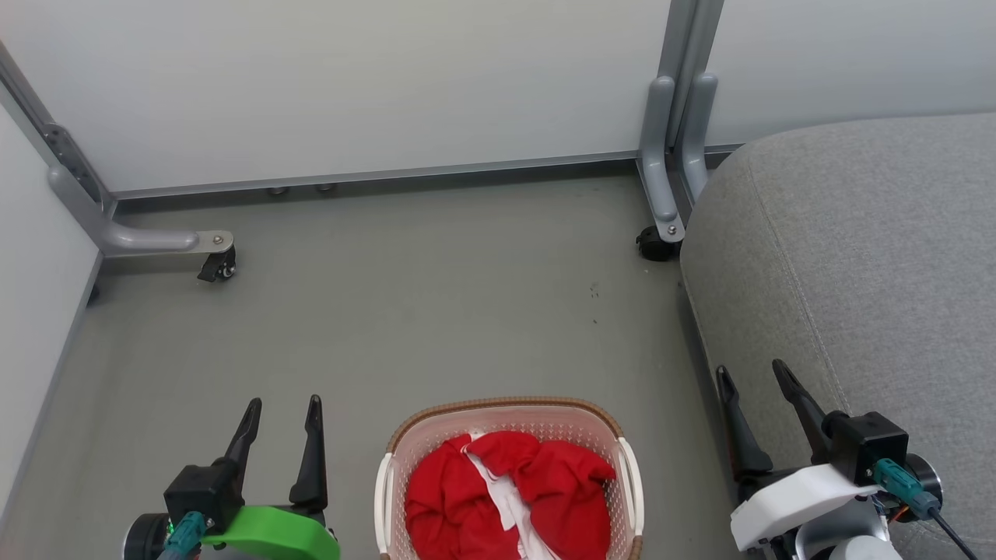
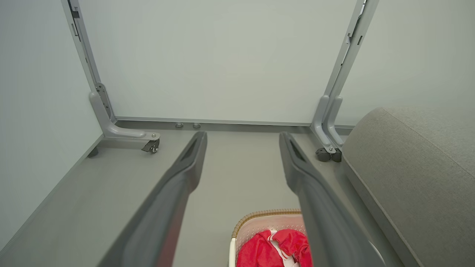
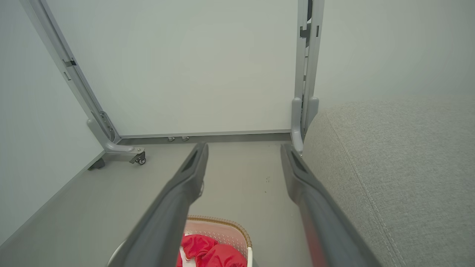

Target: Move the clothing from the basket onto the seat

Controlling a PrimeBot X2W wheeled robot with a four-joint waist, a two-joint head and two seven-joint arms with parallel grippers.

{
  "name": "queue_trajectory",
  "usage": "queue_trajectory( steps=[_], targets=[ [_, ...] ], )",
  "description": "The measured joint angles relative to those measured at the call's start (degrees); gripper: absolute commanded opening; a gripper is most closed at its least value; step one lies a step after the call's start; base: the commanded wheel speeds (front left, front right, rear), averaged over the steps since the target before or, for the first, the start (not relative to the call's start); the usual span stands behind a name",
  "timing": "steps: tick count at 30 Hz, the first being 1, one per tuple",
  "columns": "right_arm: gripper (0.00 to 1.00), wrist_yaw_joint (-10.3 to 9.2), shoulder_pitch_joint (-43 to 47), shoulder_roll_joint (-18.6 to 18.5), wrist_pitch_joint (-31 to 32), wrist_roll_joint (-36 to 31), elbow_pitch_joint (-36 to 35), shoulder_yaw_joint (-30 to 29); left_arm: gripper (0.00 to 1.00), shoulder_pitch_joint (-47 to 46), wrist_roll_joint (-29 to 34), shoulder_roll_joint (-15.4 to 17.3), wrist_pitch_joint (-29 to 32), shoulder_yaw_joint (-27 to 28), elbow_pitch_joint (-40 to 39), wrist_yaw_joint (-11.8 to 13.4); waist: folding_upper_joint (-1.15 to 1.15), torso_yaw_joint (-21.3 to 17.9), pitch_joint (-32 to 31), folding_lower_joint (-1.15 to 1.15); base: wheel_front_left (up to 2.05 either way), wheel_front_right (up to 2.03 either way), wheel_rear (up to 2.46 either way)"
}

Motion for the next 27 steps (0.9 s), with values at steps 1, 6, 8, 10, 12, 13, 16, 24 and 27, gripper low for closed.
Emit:
queue_trajectory(
  steps=[1, 6, 8, 10, 12, 13, 16, 24, 27],
  targets=[
    [1.00, 0.00, 0.0, 0.0, 0.0, 0.0, 0.0, 0.0, 1.00, 0.0, 0.0, 0.0, 0.0, 0.0, 0.0, 0.0, 0.00, 0.0, 0.0, 0.00, 0.00, 0.00, 0.00],
    [1.00, 0.00, 0.0, 0.0, 0.0, 0.2, 0.0, 0.0, 1.00, -0.1, 0.4, -0.1, 0.0, 0.1, 0.0, 0.2, 0.00, 0.0, 0.1, 0.00, 0.00, 0.00, 0.00],
    [1.00, 0.00, 0.0, 0.0, 0.0, 0.2, -0.1, 0.0, 1.00, -0.1, 0.7, -0.1, 0.0, 0.2, 0.0, 0.3, 0.00, 0.1, 0.1, 0.00, 0.00, 0.00, 0.00],
    [1.00, 0.00, 0.0, 0.0, 0.0, 0.2, -0.1, 0.0, 1.00, -0.2, 1.0, -0.1, 0.0, 0.2, 0.2, 0.5, 0.00, 0.1, 0.2, 0.00, 0.00, 0.00, 0.00],
    [1.00, 0.00, 0.0, 0.0, 0.0, 0.3, -0.2, 0.0, 1.00, -0.2, 1.4, -0.1, 0.0, 0.2, 0.2, 0.8, 0.00, 0.2, 0.2, 0.00, 0.00, 0.00, 0.00],
    [1.00, 0.00, 0.0, 0.0, 0.0, 0.3, -0.3, 0.0, 1.00, -0.3, 1.5, -0.1, 0.0, 0.2, 0.2, 0.8, 0.00, 0.2, 0.3, 0.00, 0.00, 0.00, 0.00],
    [1.00, 0.00, 0.0, 0.0, 0.1, 0.3, -0.6, 0.0, 1.00, -0.6, 1.9, -0.1, 0.0, 0.3, -0.1, 1.2, 0.00, 0.2, 0.7, 0.00, 0.00, 0.00, 0.00],
    [1.00, 0.00, -1.9, 0.0, 0.2, 0.8, -1.9, -0.3, 1.00, -3.9, 3.7, -0.1, -0.1, -0.8, 0.0, 1.7, 0.00, 0.3, 3.7, 0.00, 0.00, 0.00, 0.00],
    [1.00, 0.00, -3.3, 0.0, -0.1, 0.7, -2.7, -0.3, 1.00, -6.1, 4.9, -0.1, -0.1, -2.6, 1.2, 1.7, 0.00, 0.2, 5.6, 0.00, 0.00, 0.00, 0.00]
  ],
)
